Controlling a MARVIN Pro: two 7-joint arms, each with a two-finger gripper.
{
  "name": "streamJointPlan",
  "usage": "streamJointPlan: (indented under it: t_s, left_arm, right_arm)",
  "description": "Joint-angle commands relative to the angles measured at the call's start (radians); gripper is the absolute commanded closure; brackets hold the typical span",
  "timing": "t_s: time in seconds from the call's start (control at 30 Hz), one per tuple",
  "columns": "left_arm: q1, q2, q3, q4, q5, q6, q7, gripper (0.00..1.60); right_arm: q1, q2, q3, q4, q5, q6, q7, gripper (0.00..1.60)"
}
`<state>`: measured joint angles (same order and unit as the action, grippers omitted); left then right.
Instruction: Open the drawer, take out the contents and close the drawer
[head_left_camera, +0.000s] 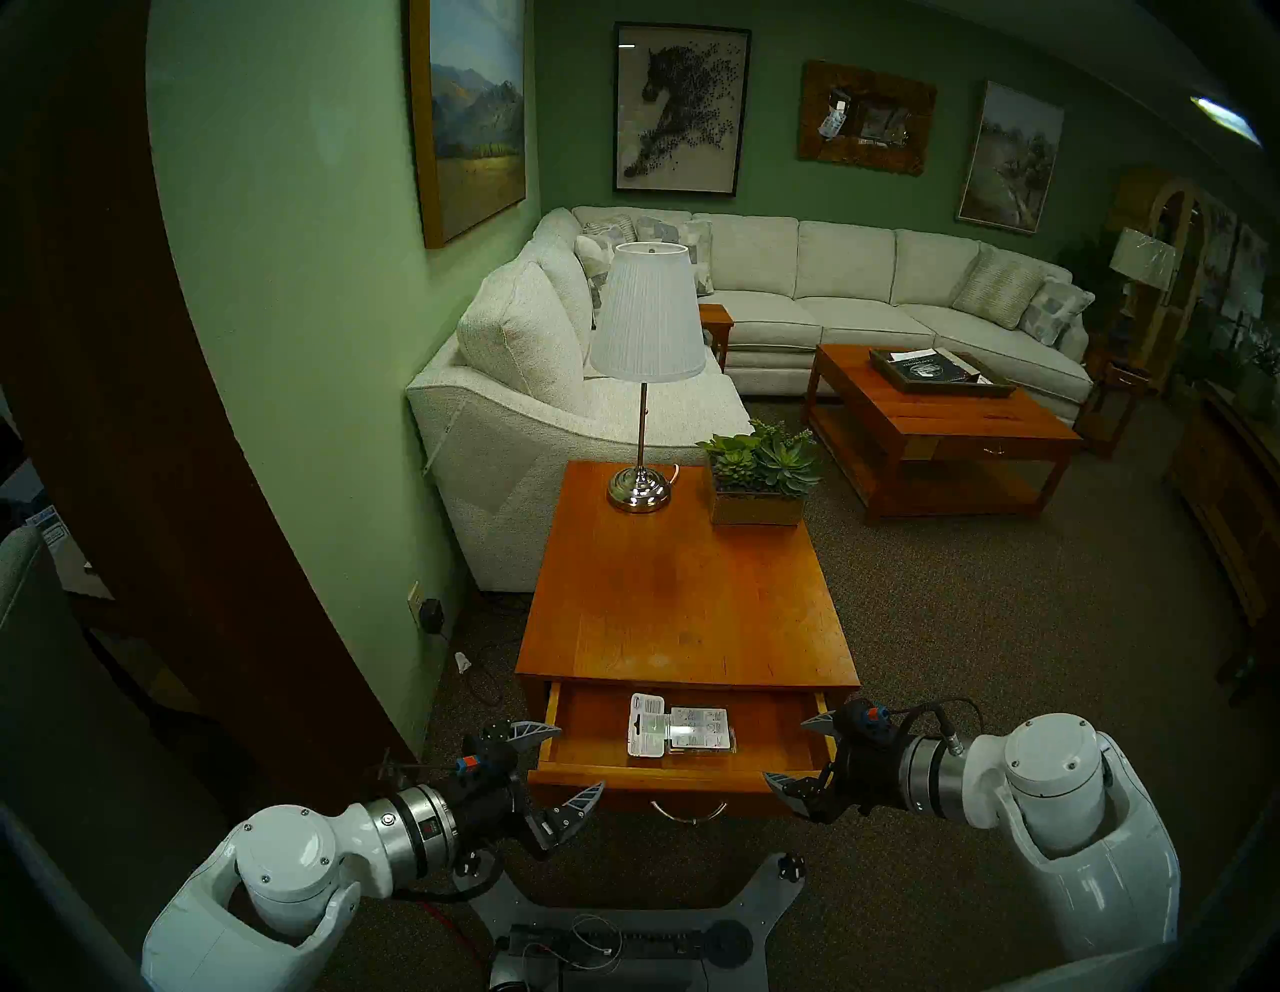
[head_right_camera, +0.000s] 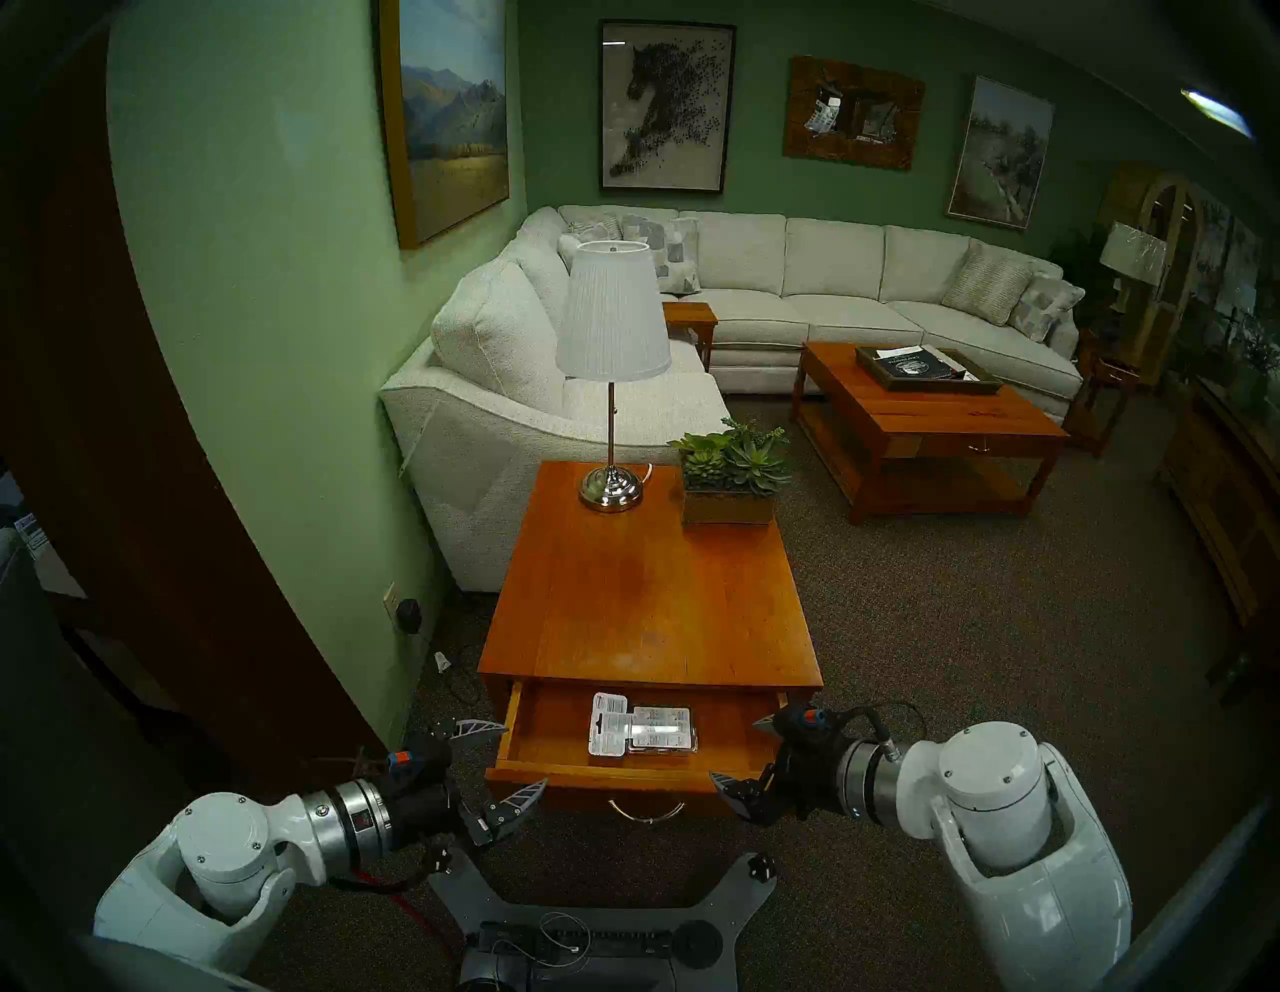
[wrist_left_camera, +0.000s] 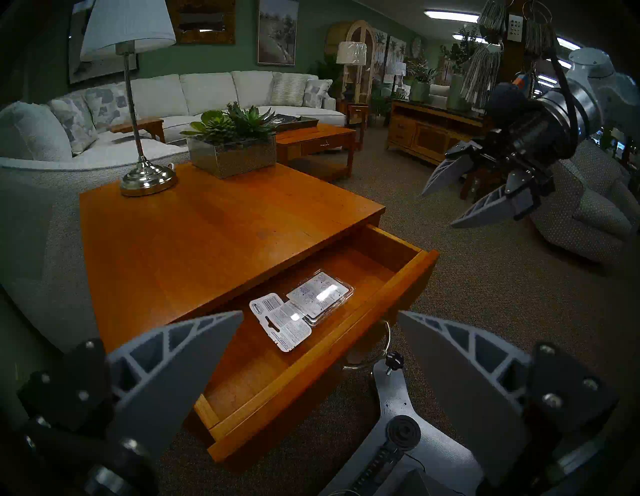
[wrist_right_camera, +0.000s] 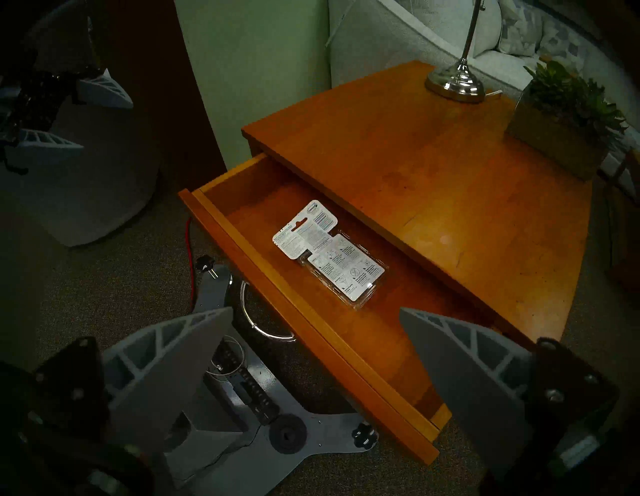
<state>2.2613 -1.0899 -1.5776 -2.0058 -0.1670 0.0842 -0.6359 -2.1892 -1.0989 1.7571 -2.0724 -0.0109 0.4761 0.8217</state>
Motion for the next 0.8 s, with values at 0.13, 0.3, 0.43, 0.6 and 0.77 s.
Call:
streamJointPlan:
  t_s: [0.13,0.3,0.43,0.6,0.77]
  left_arm:
    - [-0.112,-0.026,0.042,0.004,-0.036,0.168,-0.003,0.0]
    - [-0.16,-0.062,0.044,0.011,-0.056,0.248,0.01,0.0]
    - [-0.201,-0.096,0.047,0.022,-0.078,0.31,0.02,0.0]
    - [-0.242,-0.134,0.054,0.033,-0.1,0.383,0.036,0.0]
    - [-0.315,-0.173,0.086,0.087,-0.105,0.466,0.063,0.0]
  right_arm:
    - [-0.044,-0.023,0.025,-0.043,0.011,-0.042,-0.012,0.0]
    - [-0.044,-0.024,0.024,-0.042,0.011,-0.045,-0.014,0.0]
    - [-0.045,-0.025,0.024,-0.041,0.011,-0.046,-0.016,0.0]
    - [-0.045,-0.027,0.024,-0.04,0.011,-0.048,-0.017,0.0]
    - [-0.045,-0.027,0.024,-0.039,0.011,-0.05,-0.018,0.0]
